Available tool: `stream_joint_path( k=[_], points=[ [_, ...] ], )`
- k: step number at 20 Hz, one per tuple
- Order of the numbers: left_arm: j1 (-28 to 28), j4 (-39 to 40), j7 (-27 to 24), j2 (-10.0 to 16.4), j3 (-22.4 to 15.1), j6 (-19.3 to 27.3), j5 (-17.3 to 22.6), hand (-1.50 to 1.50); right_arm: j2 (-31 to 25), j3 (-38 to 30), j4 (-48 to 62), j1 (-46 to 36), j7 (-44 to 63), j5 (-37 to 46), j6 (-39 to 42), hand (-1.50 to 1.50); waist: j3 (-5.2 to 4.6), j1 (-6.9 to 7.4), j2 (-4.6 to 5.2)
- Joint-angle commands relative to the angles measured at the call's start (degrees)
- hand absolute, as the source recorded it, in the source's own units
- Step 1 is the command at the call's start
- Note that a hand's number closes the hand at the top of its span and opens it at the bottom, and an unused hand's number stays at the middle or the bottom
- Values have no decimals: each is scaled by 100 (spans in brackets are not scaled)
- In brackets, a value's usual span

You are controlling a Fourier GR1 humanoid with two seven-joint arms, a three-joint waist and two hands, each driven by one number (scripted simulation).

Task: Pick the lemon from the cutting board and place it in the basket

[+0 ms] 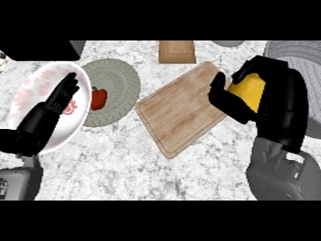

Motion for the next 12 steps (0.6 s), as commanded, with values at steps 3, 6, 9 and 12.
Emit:
stream_joint_path(
  k=[3, 6, 9, 12],
  points=[
    [248, 11, -231, -170, -178, 180, -309, 0, -453, -702, -37, -183, 32, 89, 284, 150, 2, 8, 10],
    [153, -40, -164, 68, 155, -187, 191, 0, -712, -1366, 610, -1239, 235, -202, 693, 150, 0, 54, 11],
    [-143, -5, 93, -99, 3, 73, -39, 0, -678, -1468, 1518, -1793, 149, 144, 172, 150, 1, 64, 22],
    [163, -161, -12, -135, -41, -10, 4, 0, -970, -1840, 1864, -1738, -110, 96, -138, 150, 2, 64, 19]
  ],
)
